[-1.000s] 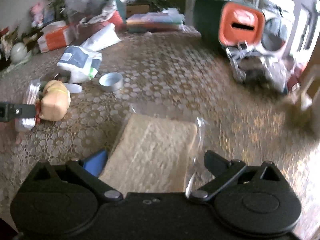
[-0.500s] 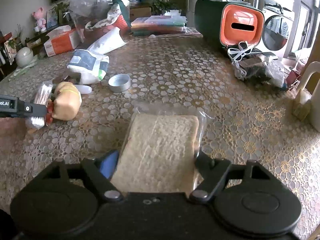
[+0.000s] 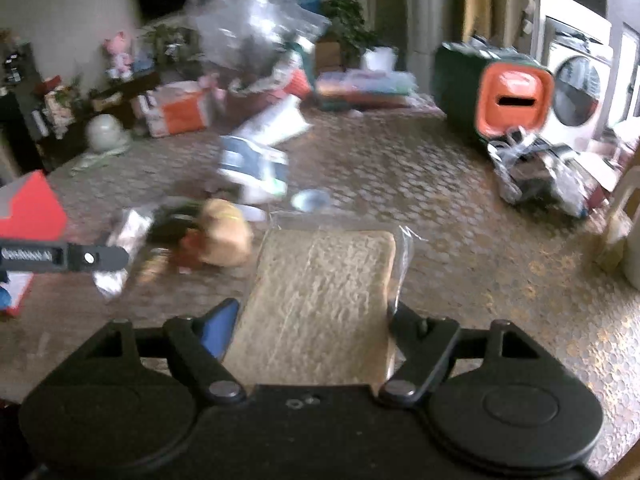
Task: Organize objects
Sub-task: 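Carry the swab bag with the left tool into the box while the right tool carries the bread there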
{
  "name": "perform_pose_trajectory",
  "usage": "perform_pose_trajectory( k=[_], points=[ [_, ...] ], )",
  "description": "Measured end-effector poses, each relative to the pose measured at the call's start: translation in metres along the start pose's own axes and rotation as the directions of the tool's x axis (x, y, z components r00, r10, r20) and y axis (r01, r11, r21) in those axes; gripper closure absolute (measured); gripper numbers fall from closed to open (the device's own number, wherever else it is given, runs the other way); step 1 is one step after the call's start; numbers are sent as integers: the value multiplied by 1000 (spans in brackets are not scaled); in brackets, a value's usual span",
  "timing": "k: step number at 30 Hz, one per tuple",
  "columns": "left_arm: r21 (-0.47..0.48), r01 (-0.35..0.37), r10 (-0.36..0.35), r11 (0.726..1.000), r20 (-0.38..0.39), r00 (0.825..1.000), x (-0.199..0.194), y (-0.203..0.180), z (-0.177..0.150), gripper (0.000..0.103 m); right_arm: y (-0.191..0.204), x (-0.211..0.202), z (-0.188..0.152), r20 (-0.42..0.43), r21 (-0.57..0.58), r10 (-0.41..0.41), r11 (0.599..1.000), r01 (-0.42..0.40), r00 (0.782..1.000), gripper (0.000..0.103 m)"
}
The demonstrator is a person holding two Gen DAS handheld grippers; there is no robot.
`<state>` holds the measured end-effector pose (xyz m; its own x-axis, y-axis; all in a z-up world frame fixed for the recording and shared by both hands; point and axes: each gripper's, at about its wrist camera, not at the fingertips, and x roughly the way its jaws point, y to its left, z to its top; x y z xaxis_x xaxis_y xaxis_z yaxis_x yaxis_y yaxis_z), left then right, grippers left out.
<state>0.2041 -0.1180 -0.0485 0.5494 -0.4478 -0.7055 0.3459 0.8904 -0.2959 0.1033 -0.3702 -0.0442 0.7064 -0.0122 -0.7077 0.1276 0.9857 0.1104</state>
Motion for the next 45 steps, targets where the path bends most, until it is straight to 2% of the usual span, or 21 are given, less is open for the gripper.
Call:
perform_pose_trajectory(
  k=[9, 16, 21, 29, 36, 45],
  points=[
    [-28, -70, 72, 997, 79, 994, -72, 24, -11, 69, 83, -24, 18, 24, -159, 110, 982, -105, 994, 25],
    [-67, -118, 124, 991, 103, 987, -120, 62, -15, 69, 150, -32, 37, 10, -235, 236, 945, -227, 972, 25],
    [-89, -167, 177, 982, 119, 977, -153, 95, -18, 69, 199, -32, 47, -1, -309, 282, 912, -268, 959, 25],
    [-135, -241, 262, 961, 167, 950, -197, 149, -11, 69, 268, -30, 61, -21, -369, 368, 862, -349, 930, 25],
    [-134, -332, 352, 934, 175, 920, -215, 189, 1, 69, 319, -15, 77, -69, -380, 417, 829, -410, 906, 25],
    [-131, -424, 441, 896, 160, 883, -221, 237, 12, 69, 376, 16, 90, -129, -418, 421, 798, -434, 898, 25]
  ],
)
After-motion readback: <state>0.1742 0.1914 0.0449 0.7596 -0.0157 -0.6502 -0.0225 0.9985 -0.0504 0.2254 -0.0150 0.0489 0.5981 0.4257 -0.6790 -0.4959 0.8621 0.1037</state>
